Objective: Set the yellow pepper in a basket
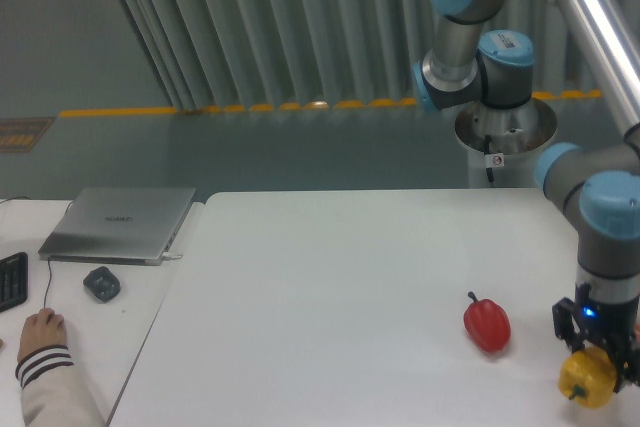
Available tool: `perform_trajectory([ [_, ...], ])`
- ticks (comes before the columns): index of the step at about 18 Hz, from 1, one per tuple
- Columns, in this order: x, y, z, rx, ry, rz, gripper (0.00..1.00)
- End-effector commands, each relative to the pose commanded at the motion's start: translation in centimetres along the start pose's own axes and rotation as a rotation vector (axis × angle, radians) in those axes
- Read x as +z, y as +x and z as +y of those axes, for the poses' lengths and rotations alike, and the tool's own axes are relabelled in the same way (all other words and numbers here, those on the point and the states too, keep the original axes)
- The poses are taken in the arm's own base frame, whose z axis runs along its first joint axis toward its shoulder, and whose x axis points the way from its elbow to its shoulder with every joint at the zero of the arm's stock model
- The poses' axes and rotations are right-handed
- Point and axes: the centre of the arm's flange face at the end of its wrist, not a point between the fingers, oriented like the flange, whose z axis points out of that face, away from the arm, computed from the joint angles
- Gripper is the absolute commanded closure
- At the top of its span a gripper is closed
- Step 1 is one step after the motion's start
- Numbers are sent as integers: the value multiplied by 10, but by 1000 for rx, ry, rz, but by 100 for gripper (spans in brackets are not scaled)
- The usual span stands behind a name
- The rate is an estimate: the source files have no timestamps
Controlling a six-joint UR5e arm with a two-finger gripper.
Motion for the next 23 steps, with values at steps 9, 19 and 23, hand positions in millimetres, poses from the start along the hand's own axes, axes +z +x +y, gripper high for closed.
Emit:
perform_trajectory([
  [9, -66, -60, 151, 114, -28, 65, 75],
  [19, -50, -131, 305, 203, 20, 67, 75],
  [23, -43, -150, 343, 225, 16, 63, 74],
])
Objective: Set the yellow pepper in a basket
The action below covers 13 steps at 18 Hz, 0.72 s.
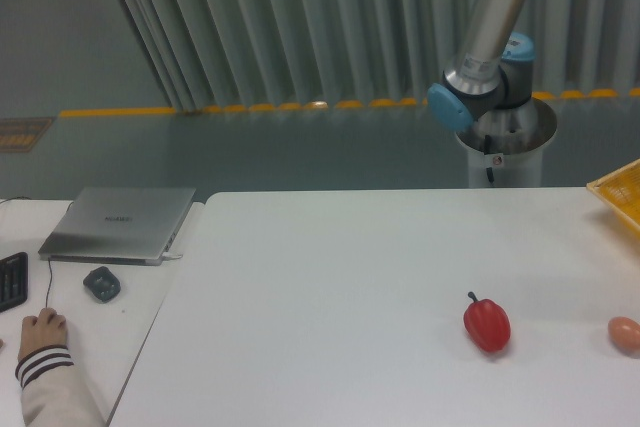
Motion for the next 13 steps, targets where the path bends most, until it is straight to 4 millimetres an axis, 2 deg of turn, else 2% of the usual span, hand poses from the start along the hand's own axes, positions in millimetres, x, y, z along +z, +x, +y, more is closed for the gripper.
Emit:
perform_trajectory([
  [2, 2, -3, 17, 12, 0, 1, 70],
  [5, 1, -1, 34, 25, 49, -20, 20],
  [6, 2, 1, 38, 22, 71, -29, 0],
  [9, -1, 11, 47, 62, 76, -30, 0],
  [10, -5, 18, 45, 103, 70, -31, 0],
  [13, -15, 39, 56, 179, 15, -7, 0],
])
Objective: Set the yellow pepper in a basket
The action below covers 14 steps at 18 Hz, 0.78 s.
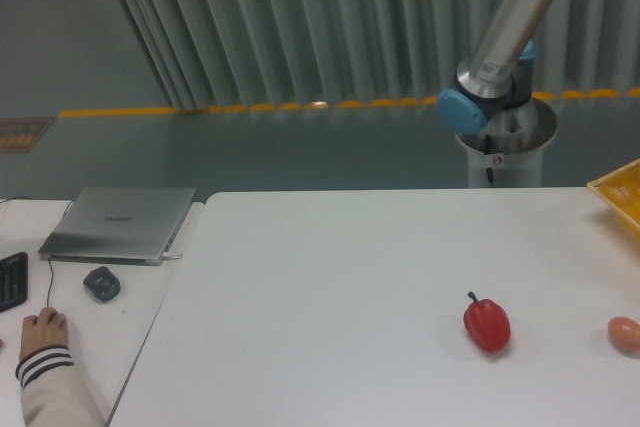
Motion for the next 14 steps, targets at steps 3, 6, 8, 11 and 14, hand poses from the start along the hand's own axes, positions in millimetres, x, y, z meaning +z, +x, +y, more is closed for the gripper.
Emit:
perform_trajectory([
  [3, -18, 5, -17, -2, -32, 20, 0],
  [6, -28, 5, -52, 17, -27, 77, 0],
  [8, -35, 6, -82, 64, -51, 115, 0],
  [11, -35, 3, -134, 144, -38, 140, 0],
  [14, -28, -2, -186, 232, -53, 162, 0],
])
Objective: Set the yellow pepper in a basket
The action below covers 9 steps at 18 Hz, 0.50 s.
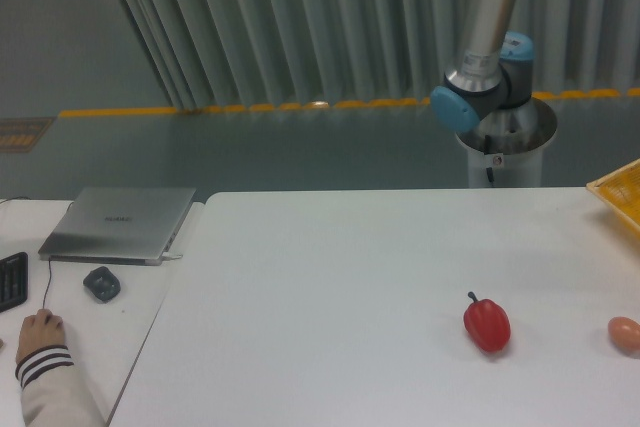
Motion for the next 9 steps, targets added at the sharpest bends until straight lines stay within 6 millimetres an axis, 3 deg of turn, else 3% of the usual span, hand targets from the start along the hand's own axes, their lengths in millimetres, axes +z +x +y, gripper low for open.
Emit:
perform_trajectory([
  [4, 11, -19, -55, 25, -46, 35, 0],
  [9, 16, -26, -71, 40, -44, 38, 0],
])
